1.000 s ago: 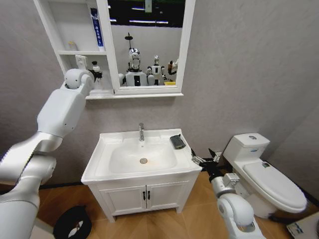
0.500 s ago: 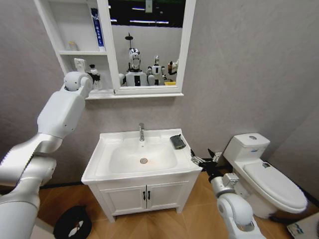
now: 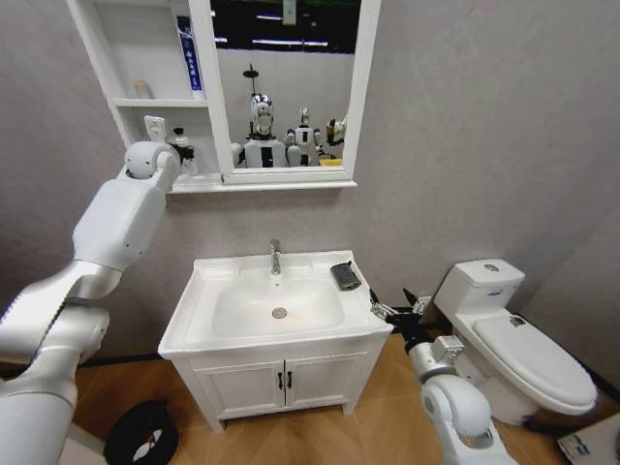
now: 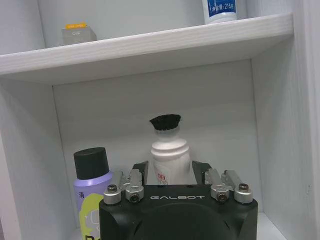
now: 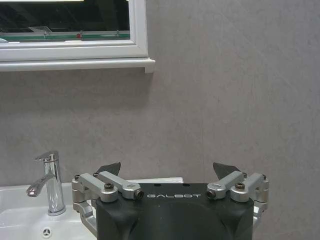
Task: Move facial cleanser and shampoo from washbasin to cabinet, then wipe washbasin with towel.
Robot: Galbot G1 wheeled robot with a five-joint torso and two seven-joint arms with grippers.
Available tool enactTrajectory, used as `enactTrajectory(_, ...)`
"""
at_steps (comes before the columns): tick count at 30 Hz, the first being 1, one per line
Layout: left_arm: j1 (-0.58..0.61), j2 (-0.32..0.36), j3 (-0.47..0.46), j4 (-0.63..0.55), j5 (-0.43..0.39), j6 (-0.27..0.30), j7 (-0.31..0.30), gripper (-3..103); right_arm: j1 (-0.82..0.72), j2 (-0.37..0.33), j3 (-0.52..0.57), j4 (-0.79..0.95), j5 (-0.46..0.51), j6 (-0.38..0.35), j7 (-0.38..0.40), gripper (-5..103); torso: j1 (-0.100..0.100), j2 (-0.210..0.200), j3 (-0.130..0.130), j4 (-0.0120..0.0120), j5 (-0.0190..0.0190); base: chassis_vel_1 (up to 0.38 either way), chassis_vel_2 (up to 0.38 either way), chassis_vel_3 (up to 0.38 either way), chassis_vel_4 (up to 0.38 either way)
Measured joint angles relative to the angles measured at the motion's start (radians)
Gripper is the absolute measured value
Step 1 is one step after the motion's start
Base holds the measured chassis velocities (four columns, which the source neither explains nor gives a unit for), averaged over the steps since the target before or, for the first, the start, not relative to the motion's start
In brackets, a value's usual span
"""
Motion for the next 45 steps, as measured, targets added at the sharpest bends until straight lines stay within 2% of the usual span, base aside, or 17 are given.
enactTrajectory(7,0.000,-0.003,0.000,-0.001,-0.001,0.006,-0.010,80,-0.009,-0.001,0.003,0.003,0.000,0.000,-0.002,100,0.000,0.000,0.000,0.0000,0.0000,0.000,0.000,0.000,0.000)
enactTrajectory(8,0.000,-0.003,0.000,-0.001,-0.001,0.006,-0.010,80,-0.009,-0.001,0.003,0.003,0.000,0.000,-0.002,100,0.000,0.000,0.000,0.0000,0.0000,0.000,0.000,0.000,0.000)
enactTrajectory(11,0.003,0.005,-0.004,-0.014,-0.005,0.008,-0.015,95,-0.007,-0.001,0.002,0.002,0.000,0.002,-0.003,100,0.000,0.000,0.000,-0.0001,0.0000,0.000,0.000,0.000,0.000)
enactTrajectory(19,0.042,0.060,-0.019,-0.113,-0.041,0.027,-0.036,100,-0.003,-0.001,-0.004,0.001,-0.002,0.002,-0.002,100,0.000,0.000,0.000,-0.0001,-0.0001,0.000,0.000,0.000,0.000)
enactTrajectory(23,0.098,0.130,-0.048,-0.254,-0.108,0.046,-0.083,100,-0.007,-0.001,-0.006,-0.001,-0.007,0.002,-0.002,100,0.000,0.000,0.000,-0.0001,0.0000,0.000,0.000,0.000,0.000)
enactTrajectory(26,0.210,0.231,-0.104,-0.426,-0.181,0.051,-0.138,100,-0.009,0.000,-0.007,-0.001,-0.009,0.003,0.000,100,0.000,0.000,0.000,-0.0003,0.0002,0.000,0.000,0.000,0.000)
enactTrajectory(27,0.210,0.231,-0.104,-0.426,-0.181,0.051,-0.138,100,-0.009,0.000,-0.007,-0.001,-0.009,0.003,0.000,100,0.000,0.000,0.000,-0.0003,0.0002,0.000,0.000,0.000,0.000)
enactTrajectory(29,0.337,0.315,-0.164,-0.541,-0.224,0.041,-0.164,100,-0.007,0.000,-0.009,-0.001,-0.010,0.003,0.001,100,0.000,0.000,0.000,0.0006,-0.0010,0.000,0.000,0.000,0.000)
enactTrajectory(30,0.337,0.315,-0.164,-0.541,-0.224,0.041,-0.164,100,-0.007,0.000,-0.009,-0.001,-0.010,0.003,0.001,100,0.000,0.000,0.000,0.0006,-0.0010,0.000,0.000,0.000,0.000)
enactTrajectory(34,0.527,0.378,-0.280,-0.696,-0.250,-0.010,-0.183,100,-0.005,0.003,-0.002,0.008,-0.009,0.001,0.010,100,0.000,0.000,0.000,-0.0001,-0.0002,0.000,0.000,0.000,0.000)
enactTrajectory(36,0.709,0.392,-0.401,-0.805,-0.237,-0.035,-0.184,100,-0.002,0.002,0.003,0.016,-0.008,-0.006,0.016,100,0.000,0.000,0.000,0.0000,0.0004,0.000,0.000,0.000,0.000)
enactTrajectory(37,0.709,0.392,-0.401,-0.805,-0.237,-0.035,-0.184,100,-0.002,0.002,0.003,0.016,-0.008,-0.006,0.016,100,0.000,0.000,0.000,0.0000,0.0004,0.000,0.000,0.000,0.000)
enactTrajectory(40,1.069,0.350,-0.628,-0.953,-0.184,-0.061,-0.156,100,0.013,-0.004,0.002,0.029,-0.001,-0.026,0.031,100,0.000,0.000,0.000,-0.0003,0.0001,0.000,0.000,0.000,0.000)
enactTrajectory(41,1.069,0.350,-0.628,-0.953,-0.184,-0.061,-0.156,100,0.013,-0.004,0.002,0.029,-0.001,-0.026,0.031,100,0.000,0.000,0.000,-0.0003,0.0001,0.000,0.000,0.000,0.000)
enactTrajectory(43,1.321,0.278,-0.803,-1.027,-0.100,-0.078,-0.106,100,0.018,-0.011,-0.001,0.035,0.002,-0.036,0.033,100,0.000,0.000,0.000,0.0001,-0.0007,0.000,0.000,0.000,0.000)
enactTrajectory(44,1.321,0.278,-0.803,-1.027,-0.100,-0.078,-0.106,100,0.018,-0.011,-0.001,0.035,0.002,-0.036,0.033,100,0.000,0.000,0.000,0.0001,-0.0007,0.000,0.000,0.000,0.000)
enactTrajectory(45,1.424,0.232,-0.875,-1.064,-0.065,-0.082,-0.080,100,0.018,-0.014,-0.001,0.038,0.003,-0.038,0.034,100,0.000,0.000,0.000,0.0000,0.0000,0.000,0.000,0.000,0.000)
